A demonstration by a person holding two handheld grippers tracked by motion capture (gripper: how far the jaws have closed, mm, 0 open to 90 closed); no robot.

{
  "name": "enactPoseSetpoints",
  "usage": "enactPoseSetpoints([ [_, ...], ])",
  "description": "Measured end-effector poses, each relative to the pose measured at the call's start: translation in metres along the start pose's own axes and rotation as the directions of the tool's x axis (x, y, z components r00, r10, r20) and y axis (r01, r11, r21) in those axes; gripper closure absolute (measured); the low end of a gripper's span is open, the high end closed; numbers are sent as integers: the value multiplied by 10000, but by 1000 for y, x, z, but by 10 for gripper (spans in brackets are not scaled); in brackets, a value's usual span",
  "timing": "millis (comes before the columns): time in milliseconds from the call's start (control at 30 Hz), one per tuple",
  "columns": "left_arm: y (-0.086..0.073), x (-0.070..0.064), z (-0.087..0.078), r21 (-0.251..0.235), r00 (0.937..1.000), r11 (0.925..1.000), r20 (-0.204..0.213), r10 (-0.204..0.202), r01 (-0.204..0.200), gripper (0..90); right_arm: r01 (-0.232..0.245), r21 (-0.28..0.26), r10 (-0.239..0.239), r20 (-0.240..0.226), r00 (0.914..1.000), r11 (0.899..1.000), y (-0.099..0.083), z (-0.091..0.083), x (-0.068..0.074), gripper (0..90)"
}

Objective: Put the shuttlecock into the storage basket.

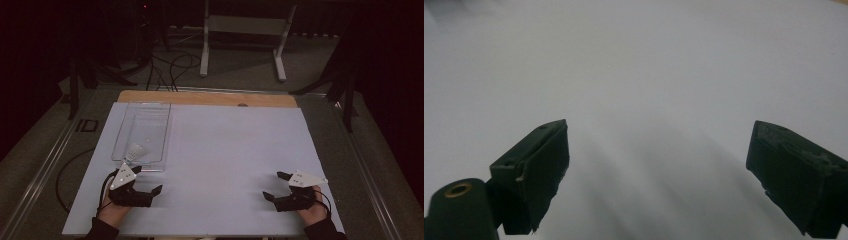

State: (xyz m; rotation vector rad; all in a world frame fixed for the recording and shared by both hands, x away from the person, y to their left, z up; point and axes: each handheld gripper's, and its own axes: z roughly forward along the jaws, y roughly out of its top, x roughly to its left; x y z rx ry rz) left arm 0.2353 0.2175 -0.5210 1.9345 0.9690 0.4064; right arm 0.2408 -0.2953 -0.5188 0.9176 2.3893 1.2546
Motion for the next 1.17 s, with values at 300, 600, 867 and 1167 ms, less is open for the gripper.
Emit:
enactPoseSetpoints([
  [300, -1, -3, 2, -43, 9998, 9999, 137, 139, -139, 0, 0, -17, 0, -54, 10000, 10000, 1, 0, 1, 103],
  [600, -2, -4, 1, -394, 9995, 9990, 250, 213, -203, 0, 23, -130, -26, -199, 9998, 9999, 2, 0, 3, 103],
  [867, -2, -4, 0, -494, 9992, 9985, 316, 257, -241, 0, 84, -101, -86, -214, 9997, 9999, 2, -1, 3, 103],
  [1167, -3, -5, 1, -462, 9987, 9984, 372, 343, -325, 0, 110, -33, -110, -277, 9996, 9999, 1, 0, 4, 103],
])
